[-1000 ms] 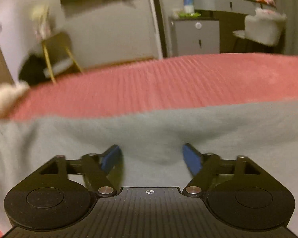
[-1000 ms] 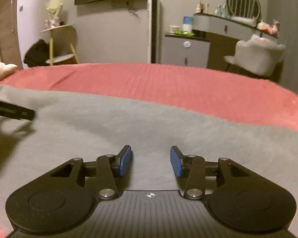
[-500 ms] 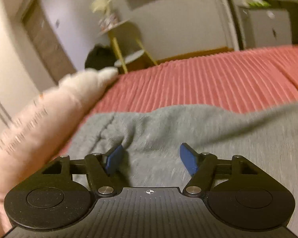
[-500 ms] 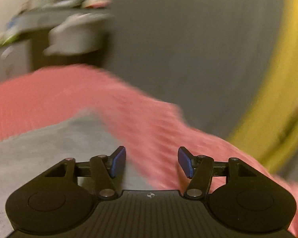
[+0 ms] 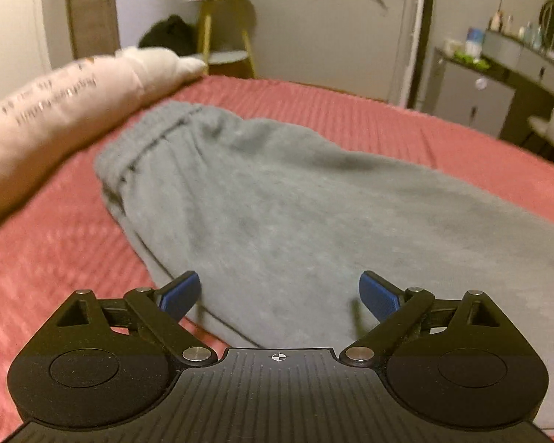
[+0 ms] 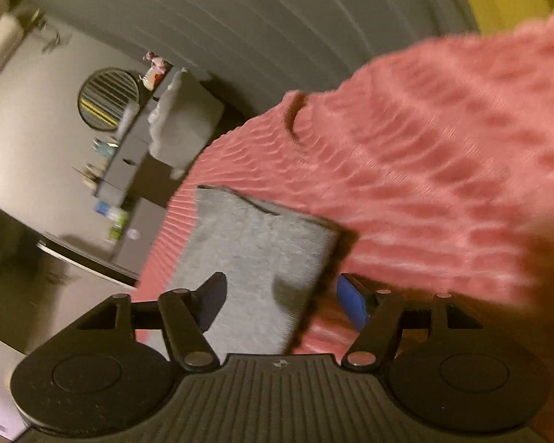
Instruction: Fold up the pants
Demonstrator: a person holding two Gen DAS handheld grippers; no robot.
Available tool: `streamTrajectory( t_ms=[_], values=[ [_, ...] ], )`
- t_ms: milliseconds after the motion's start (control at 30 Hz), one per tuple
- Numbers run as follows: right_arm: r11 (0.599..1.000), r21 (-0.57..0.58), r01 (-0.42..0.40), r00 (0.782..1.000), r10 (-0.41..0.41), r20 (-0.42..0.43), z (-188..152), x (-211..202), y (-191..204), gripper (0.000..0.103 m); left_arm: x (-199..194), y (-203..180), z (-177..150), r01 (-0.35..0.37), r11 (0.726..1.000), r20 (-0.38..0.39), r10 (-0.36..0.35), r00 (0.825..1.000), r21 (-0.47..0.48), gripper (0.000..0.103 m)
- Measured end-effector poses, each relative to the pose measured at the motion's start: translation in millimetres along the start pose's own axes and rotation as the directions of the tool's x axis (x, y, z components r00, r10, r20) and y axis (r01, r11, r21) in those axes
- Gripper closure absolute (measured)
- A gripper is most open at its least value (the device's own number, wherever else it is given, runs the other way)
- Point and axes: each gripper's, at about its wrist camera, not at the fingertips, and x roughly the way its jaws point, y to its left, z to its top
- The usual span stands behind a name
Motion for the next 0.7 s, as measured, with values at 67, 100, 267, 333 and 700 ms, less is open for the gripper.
streamTrajectory(
  t_ms=[67,100,267,333,700],
  values=[
    [1.000,0.002,0.013,1.000,-0.013,-0.010,4.8,17.8,2.7,0.047,-2.1,2.4,3.4,0.023,0.999,0.008,-0.022,1.000,-0.027,0.006],
    [1.000,0.005,0.023,1.000,-0.023,-0.010,5.2,19.1,2.2,0.061,-6.4,3.4,3.8,0.031,0.999,0.019,-0.030,0.999,-0.038,0.006],
    [0.997,-0.079,-0.024,1.000,0.025,0.002,3.0,16.7,10.3,0.092,-7.6,4.3,-0.2,0.034,0.997,0.005,-0.033,0.999,-0.075,0.006],
    [0.990,-0.140,-0.013,1.000,0.017,0.023,-0.4,14.1,19.2,0.087,-4.0,2.4,-3.5,0.039,0.995,-0.018,-0.041,0.999,-0.089,0.006],
    [0.986,-0.154,0.067,0.997,-0.061,0.044,-4.5,19.3,28.8,0.093,5.1,-13.9,-15.6,0.058,0.997,-0.043,-0.060,0.997,-0.049,0.006]
  ],
)
